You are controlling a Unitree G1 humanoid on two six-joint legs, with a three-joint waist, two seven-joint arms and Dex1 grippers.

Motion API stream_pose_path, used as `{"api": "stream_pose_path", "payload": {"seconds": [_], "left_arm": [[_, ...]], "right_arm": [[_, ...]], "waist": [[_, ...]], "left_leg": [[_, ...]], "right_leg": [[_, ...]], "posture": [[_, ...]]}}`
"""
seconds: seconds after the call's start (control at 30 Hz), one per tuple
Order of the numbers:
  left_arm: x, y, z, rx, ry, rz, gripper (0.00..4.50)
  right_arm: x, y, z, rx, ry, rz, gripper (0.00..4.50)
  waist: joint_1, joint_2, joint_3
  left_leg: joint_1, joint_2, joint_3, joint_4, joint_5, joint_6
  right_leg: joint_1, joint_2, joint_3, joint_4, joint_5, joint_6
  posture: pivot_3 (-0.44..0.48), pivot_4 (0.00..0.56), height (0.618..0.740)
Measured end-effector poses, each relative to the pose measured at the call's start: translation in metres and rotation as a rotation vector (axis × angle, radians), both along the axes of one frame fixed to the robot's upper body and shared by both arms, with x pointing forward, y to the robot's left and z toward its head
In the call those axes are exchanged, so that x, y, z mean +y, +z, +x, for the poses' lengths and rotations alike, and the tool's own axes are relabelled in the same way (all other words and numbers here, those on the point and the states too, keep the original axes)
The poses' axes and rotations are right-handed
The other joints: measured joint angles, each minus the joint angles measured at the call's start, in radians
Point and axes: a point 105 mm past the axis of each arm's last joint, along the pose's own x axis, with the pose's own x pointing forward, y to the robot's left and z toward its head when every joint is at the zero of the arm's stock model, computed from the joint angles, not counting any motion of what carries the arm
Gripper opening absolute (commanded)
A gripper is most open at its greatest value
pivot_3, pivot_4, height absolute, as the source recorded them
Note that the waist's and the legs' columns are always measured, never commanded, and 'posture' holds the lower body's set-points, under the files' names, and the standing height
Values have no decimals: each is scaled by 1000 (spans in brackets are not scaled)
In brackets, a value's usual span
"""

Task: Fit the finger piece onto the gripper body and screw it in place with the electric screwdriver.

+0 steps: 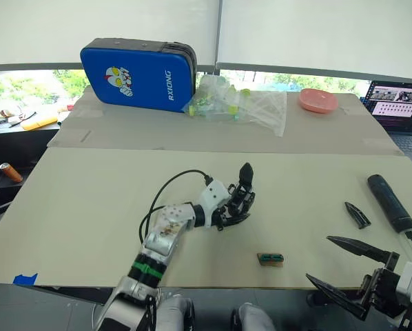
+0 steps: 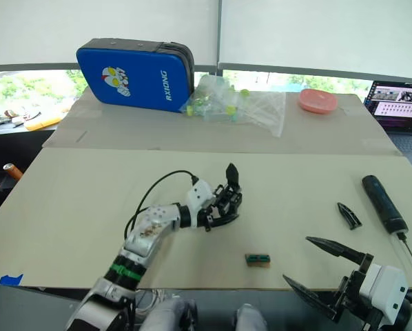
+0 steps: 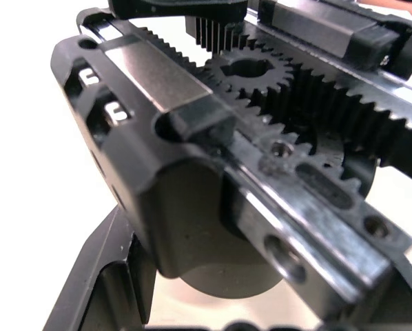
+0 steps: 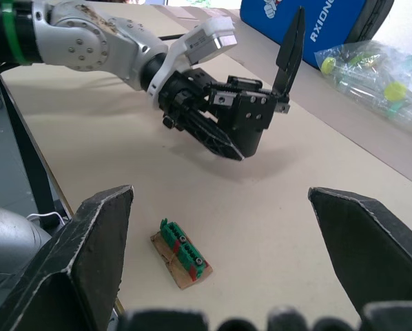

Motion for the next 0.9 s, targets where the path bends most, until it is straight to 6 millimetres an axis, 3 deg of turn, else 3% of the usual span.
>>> {"api": "stream_pose_path", "payload": {"seconds": [0.1, 0.4, 0.47, 0.53, 0.57, 0.9], "left_arm": [[-7, -6, -5, -1, 28, 36, 2370], [-1, -18, -2, -8, 127, 75, 2370], [-1, -18, -2, -7, 125, 75, 3434], [-1, -18, -2, -4, 125, 74, 4246], [0, -18, -2, -4, 123, 76, 4437], [21, -15, 1, 30, 24, 109, 4437]], "right_arm": [[1, 1, 1, -3, 9, -5, 4500], [1, 1, 2, 0, 21, -13, 4500], [1, 2, 3, -3, 24, -15, 4500], [2, 2, 3, -2, 24, -14, 4500], [1, 2, 3, 0, 23, -13, 4500], [1, 2, 3, 3, 19, -11, 4500]], "waist": [[1, 0, 0], [8, 0, 0], [9, 0, 0], [9, 0, 0], [9, 0, 0], [9, 1, 0]], "left_leg": [[0, 0, 0, 0, 0, 0], [0, 0, 0, 0, 0, 0], [0, 0, 0, 0, 0, -1], [0, 0, 0, 0, 0, -1], [0, 0, 0, 0, 0, -1], [1, 0, 0, 0, 0, -1]], "right_leg": [[0, 1, 0, 0, 0, 0], [-1, 0, 0, 0, 0, 0], [0, 0, 0, 0, 0, 0], [0, 0, 0, 0, 0, 0], [0, 0, 0, 0, 0, 0], [0, 0, -1, 0, 0, 0]], "posture": [[0, 150, 740], [0, 150, 740], [0, 150, 740], [0, 150, 740], [0, 150, 740], [0, 150, 740]]}}
